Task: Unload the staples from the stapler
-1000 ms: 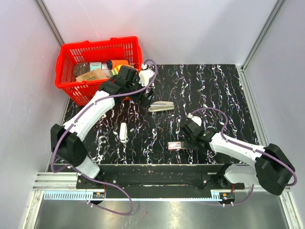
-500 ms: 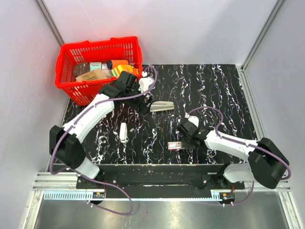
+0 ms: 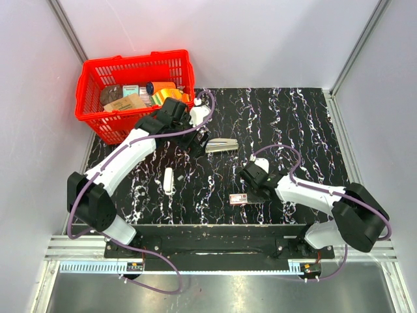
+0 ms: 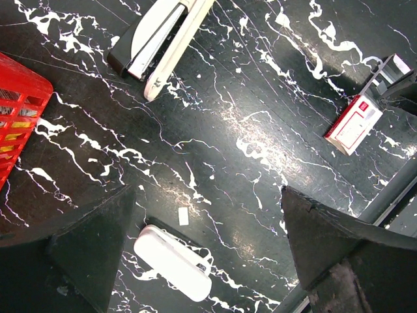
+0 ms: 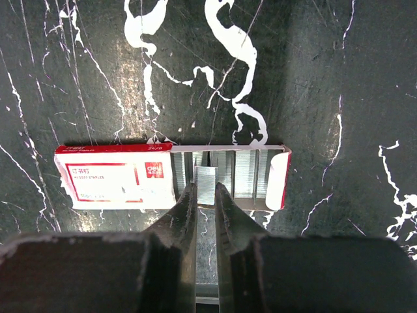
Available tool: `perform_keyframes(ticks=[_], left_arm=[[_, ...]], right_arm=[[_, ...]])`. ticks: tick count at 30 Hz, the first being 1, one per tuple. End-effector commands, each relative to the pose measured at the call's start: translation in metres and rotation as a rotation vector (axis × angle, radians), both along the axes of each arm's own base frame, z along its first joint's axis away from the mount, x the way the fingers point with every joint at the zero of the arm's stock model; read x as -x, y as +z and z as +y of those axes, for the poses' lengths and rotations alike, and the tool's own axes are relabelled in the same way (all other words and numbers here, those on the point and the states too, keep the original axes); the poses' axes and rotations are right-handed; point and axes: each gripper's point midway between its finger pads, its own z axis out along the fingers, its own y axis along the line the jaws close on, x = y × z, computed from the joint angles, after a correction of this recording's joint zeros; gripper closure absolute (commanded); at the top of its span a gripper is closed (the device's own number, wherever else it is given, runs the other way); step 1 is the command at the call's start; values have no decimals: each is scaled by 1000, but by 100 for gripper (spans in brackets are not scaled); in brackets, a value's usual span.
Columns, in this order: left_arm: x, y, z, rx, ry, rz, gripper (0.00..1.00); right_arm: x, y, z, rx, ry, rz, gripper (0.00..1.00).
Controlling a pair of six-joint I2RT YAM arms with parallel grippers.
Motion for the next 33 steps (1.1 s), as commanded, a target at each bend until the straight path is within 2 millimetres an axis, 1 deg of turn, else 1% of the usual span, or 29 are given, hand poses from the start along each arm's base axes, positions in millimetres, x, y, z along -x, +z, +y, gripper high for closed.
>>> perform_keyframes(ticks=[1,7,14,17,22,25,27,31,32,33], left_arm=[[3,15,-2,45,-17,-38,1],[3,16,-1,42,-12,-45,1],[2,17,1,34,-10,-60,1],[1,17,3,26,-9,-62,1],[-1,18,7,6,-1,-82,1],[-2,17,8,3,2,-83,1],[-1,18,6,7,-3,-80,1],[-1,15,5,8,-6,-73,5],[-1,14,5,4,-12,-74,6],[0,9,6,-5,-22,-67,10]], right_arm=[[-10,7,2,17,1,-43,93],[-10,8,3,19,7,-41,86],[-8,7,3,29,20,-27,68],[-9,11,4,27,24,-31,65],[-11,26,8,-14,26,-56,66],[-13,39,14,-56,30,-82,69],[-14,45,15,-66,30,-90,72],[-19,58,21,-93,35,-117,77],[-22,62,21,-97,32,-132,78],[-25,67,22,-103,31,-147,80]])
